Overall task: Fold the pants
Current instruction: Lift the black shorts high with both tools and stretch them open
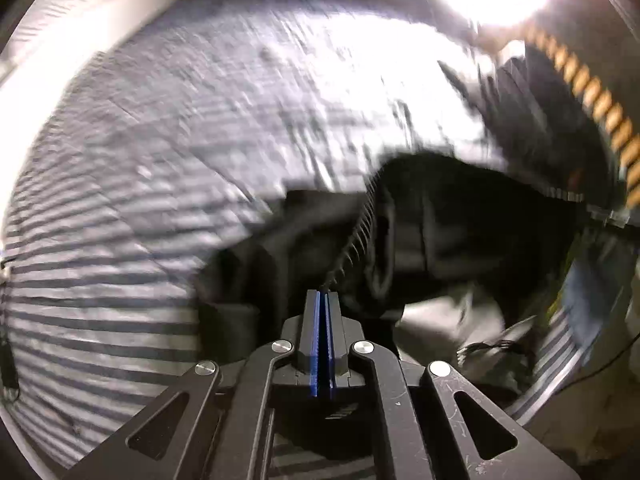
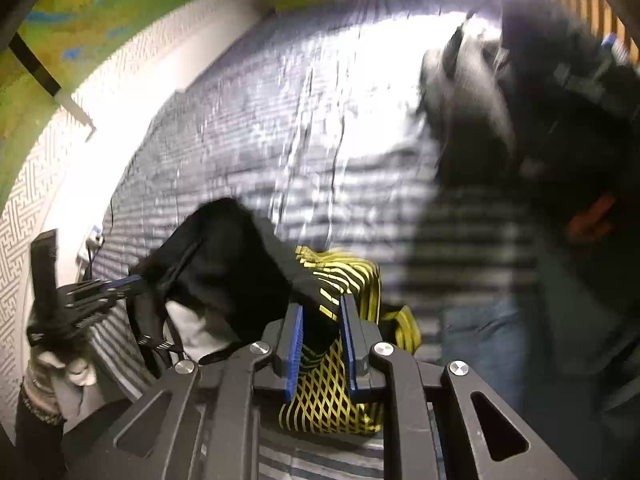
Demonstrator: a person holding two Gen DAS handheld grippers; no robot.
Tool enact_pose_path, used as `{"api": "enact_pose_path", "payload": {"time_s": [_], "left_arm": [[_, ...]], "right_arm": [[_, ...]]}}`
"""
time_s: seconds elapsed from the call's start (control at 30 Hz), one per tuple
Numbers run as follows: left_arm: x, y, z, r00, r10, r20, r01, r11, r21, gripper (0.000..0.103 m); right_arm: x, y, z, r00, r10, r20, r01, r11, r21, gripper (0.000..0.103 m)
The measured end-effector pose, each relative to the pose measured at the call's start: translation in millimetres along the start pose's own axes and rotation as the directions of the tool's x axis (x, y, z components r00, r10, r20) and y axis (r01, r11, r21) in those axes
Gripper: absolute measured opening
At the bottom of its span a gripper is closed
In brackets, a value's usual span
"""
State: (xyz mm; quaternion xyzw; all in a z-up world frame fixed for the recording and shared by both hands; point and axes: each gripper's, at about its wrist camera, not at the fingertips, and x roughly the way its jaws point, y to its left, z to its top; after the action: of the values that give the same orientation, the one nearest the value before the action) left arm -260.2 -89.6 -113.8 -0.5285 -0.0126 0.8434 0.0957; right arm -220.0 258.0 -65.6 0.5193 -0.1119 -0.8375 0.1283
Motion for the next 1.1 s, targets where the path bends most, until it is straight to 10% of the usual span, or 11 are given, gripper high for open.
{"api": "enact_pose_path", "payload": {"time_s": [0.23, 0.77, 0.97, 1.1], "left_arm": [[-153.9, 5.6, 34.3, 0.954, 0.039, 0.296, -0.019, 0.997, -0.07, 0.002], [-440.5, -59.4, -22.5, 0.727, 0.112, 0.678, -0.093, 0.994, -0.064, 0.002], [-465.7, -57.9, -12.9, 0.703, 0.162, 0.692, -0.142, 0.986, -0.087, 0.002], [-419.9, -38.5, 33.1, 0.739, 0.203, 0.643, -0.176, 0.979, -0.107, 0.002]], "right_arm": [[-103.4, 22.1, 38.0, 0.972, 0.057, 0.229, -0.047, 0.998, -0.049, 0.014], [-363.0, 96.1, -10.2, 0.765, 0.211, 0.609, -0.037, 0.958, -0.285, 0.012], [-367.6, 112.8, 8.9, 0.742, 0.199, 0.64, -0.003, 0.956, -0.295, 0.012], [-314.5, 116.4, 59.8, 0.784, 0.156, 0.601, 0.002, 0.967, -0.254, 0.01]]}}
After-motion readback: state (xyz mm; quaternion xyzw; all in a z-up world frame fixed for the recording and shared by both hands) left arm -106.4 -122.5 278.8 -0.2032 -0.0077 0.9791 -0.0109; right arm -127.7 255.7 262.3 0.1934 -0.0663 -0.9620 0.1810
